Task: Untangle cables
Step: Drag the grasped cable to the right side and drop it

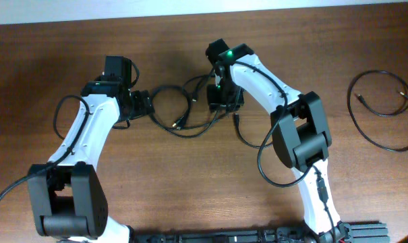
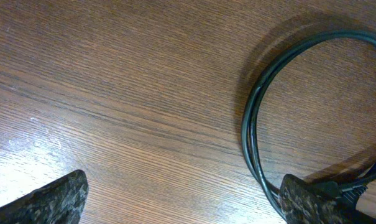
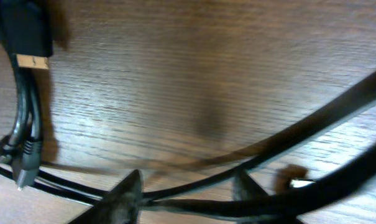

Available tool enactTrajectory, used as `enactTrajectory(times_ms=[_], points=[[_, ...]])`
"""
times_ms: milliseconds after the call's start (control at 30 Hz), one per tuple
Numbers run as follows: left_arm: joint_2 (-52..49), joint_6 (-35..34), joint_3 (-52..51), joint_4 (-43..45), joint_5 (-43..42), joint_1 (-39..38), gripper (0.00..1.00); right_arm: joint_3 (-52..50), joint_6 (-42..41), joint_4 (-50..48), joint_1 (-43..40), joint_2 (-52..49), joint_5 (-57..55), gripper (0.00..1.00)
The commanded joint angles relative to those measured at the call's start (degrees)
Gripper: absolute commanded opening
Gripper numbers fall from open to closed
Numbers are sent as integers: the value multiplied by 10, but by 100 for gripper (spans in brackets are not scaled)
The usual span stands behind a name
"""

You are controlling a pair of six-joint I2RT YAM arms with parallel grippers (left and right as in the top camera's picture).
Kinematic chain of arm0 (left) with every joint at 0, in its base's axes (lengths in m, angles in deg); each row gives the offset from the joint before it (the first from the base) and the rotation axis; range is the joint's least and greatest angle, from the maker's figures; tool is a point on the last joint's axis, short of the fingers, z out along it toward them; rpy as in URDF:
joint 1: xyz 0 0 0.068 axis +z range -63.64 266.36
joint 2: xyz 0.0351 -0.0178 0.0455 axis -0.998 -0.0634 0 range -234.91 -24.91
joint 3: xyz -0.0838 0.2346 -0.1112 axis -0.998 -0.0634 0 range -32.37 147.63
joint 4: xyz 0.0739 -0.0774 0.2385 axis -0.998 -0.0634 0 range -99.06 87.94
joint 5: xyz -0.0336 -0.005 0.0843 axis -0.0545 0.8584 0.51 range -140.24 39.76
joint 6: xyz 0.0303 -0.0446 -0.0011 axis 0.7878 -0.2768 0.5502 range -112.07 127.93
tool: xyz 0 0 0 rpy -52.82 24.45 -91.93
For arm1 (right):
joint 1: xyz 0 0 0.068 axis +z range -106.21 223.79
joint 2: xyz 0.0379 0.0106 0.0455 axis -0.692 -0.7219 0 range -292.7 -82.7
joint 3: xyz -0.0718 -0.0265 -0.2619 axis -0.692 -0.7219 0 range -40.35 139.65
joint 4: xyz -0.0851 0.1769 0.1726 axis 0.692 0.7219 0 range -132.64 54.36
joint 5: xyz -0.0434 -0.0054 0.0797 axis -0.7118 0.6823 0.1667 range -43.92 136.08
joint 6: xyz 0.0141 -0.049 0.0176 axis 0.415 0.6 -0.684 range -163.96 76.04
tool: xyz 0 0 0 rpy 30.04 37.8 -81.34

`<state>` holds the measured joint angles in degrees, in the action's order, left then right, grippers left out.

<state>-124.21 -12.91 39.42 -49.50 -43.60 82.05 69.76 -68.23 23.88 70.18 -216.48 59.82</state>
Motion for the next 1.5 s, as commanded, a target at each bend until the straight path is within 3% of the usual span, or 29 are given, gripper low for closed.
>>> enactTrajectory(times_ms=[0, 67, 200, 267, 300, 333, 467, 567, 767, 967, 1033, 1133, 1233, 1367, 1467], points=[[9, -10, 2, -2, -3, 3, 99, -9, -14, -9, 26, -13, -28, 41], [9, -10, 3, -5, -3, 3, 99, -9, -29, -10, 33, -16, -54, 40], [9, -10, 3, -11, -3, 3, 99, -22, -54, -26, 33, -16, -56, 30], [9, -10, 3, -11, -3, 3, 99, -33, -54, -33, 33, -16, -54, 20], [9, -10, 2, -11, -3, 3, 99, -36, -54, -33, 33, -16, -54, 8], [9, -10, 3, -11, -3, 3, 99, -36, -48, -27, 33, -16, -53, 4], [9, -10, 2, -11, -3, 3, 99, 17, 26, 31, 23, -6, 8, 4], [9, -10, 2, -11, -3, 3, 99, 125, 100, 97, 8, 23, 54, 4], [9, -10, 2, -11, -3, 3, 99, 446, 108, 217, -25, 42, 73, 4], [9, -10, 2, -11, -3, 3, 99, 694, 103, 213, -56, 43, 87, 4], [9, -10, 2, -11, -3, 3, 99, 699, 99, 174, -71, 66, 95, 4], [9, -10, 2, -11, -4, 2, 99, 699, 83, 106, -96, 86, 199, 4], [9, 5, 2, -4, -68, 2, 99, 699, 71, 91, -104, 87, 234, 4], [7, 138, -7, 69, -213, -5, 99, 699, 70, 91, -103, 87, 234, 4], [-9, 216, -8, 119, -255, -23, 99, 699, 70, 91, -103, 87, 247, 4]])
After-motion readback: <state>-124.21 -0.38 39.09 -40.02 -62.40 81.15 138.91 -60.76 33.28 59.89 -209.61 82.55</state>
